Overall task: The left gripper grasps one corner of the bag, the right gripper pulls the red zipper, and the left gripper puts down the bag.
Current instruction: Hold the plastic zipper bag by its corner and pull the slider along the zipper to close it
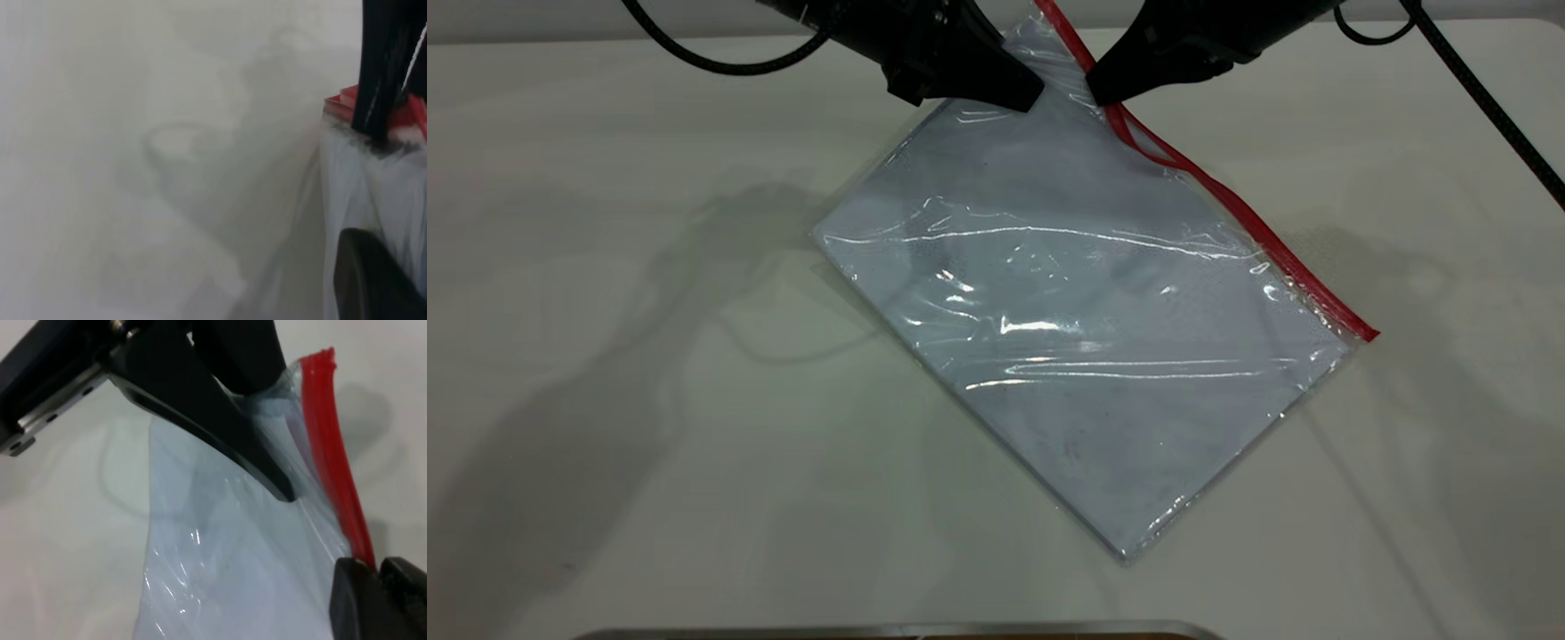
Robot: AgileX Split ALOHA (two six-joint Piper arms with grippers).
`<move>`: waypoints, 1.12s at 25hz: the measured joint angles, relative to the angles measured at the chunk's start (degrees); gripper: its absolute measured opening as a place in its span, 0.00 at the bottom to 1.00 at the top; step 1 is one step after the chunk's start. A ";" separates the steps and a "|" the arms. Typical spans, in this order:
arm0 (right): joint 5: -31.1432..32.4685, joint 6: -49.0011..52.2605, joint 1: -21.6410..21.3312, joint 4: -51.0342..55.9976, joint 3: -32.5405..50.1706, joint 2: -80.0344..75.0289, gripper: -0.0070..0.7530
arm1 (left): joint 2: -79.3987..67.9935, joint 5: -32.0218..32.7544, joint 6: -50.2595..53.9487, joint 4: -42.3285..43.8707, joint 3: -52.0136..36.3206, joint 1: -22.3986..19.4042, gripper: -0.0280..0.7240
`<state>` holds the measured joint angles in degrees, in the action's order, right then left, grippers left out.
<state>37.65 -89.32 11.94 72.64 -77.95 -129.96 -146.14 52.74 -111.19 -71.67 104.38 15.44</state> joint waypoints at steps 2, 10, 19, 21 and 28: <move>0.00 0.20 -0.12 -0.42 -0.06 -0.15 0.07 | -0.05 -0.18 0.01 0.01 0.00 0.00 0.11; 0.74 0.64 -1.53 -0.88 -0.06 -0.26 0.07 | -0.05 0.07 2.32 -1.13 0.00 -0.20 0.11; -1.93 0.66 -2.76 -3.95 0.04 -1.18 0.07 | 0.06 2.00 4.21 -1.55 -0.05 -3.62 0.11; -2.73 0.72 -3.04 -5.08 0.19 -1.36 0.07 | 0.18 1.92 4.43 -1.60 -0.05 -4.48 0.11; -3.22 3.88 -3.25 -9.40 0.23 -1.42 0.07 | 0.31 1.36 4.90 -1.05 -0.05 -5.10 0.11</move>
<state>34.43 -85.44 8.69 63.24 -77.72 -131.38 -145.84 54.10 -106.29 -72.72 104.33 10.34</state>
